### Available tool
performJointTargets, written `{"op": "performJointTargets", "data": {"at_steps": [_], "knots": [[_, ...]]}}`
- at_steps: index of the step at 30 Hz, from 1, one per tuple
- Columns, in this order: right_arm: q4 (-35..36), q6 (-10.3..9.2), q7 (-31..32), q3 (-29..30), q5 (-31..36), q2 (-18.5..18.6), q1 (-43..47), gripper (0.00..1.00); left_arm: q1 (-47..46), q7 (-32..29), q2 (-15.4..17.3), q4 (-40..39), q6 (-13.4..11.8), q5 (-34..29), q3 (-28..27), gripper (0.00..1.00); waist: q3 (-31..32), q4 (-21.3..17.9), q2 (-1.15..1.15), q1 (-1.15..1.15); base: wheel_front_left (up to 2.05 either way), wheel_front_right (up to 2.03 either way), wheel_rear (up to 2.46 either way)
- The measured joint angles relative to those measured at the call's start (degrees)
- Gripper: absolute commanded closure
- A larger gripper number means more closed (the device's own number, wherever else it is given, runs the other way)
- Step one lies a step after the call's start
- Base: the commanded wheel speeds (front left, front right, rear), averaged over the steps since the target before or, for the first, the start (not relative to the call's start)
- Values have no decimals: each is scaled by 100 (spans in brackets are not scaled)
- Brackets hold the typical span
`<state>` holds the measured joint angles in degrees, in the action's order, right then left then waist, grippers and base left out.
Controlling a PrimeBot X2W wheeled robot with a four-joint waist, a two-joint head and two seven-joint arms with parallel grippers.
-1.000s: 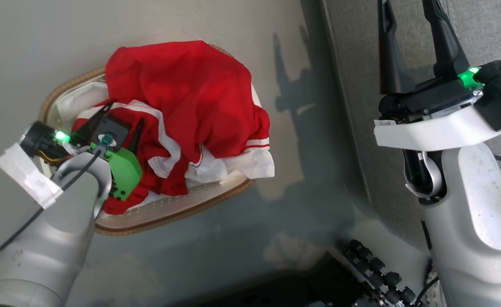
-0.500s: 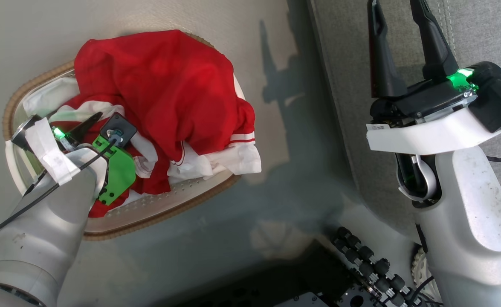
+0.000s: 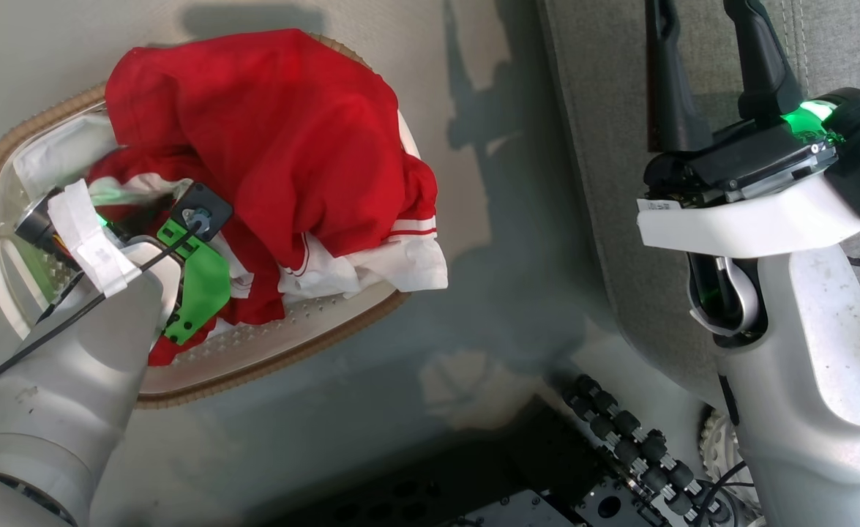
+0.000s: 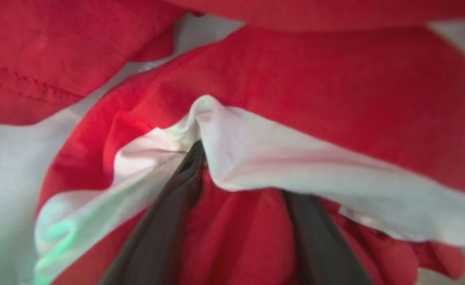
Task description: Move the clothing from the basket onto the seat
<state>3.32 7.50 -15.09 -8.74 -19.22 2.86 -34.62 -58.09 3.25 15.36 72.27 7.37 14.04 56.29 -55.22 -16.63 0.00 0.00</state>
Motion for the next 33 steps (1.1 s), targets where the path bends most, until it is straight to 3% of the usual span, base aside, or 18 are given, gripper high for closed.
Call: {"op": "performJointTargets", "data": {"at_steps": [13,28,33], "knots": [[-456,1,0,245,174,-8,203,0,422,583,-276,-77,0,902,21,100,653,119,0,0,0,0,0],[-1203,2,0,305,633,-8,1048,0,1582,1152,-808,-52,-19,1774,-435,100,2201,611,0,0,0,0,0],[-1377,1,0,285,725,-9,1366,0,1961,1172,-891,-586,-187,1868,-727,100,2793,784,0,0,0,0,0]]}}
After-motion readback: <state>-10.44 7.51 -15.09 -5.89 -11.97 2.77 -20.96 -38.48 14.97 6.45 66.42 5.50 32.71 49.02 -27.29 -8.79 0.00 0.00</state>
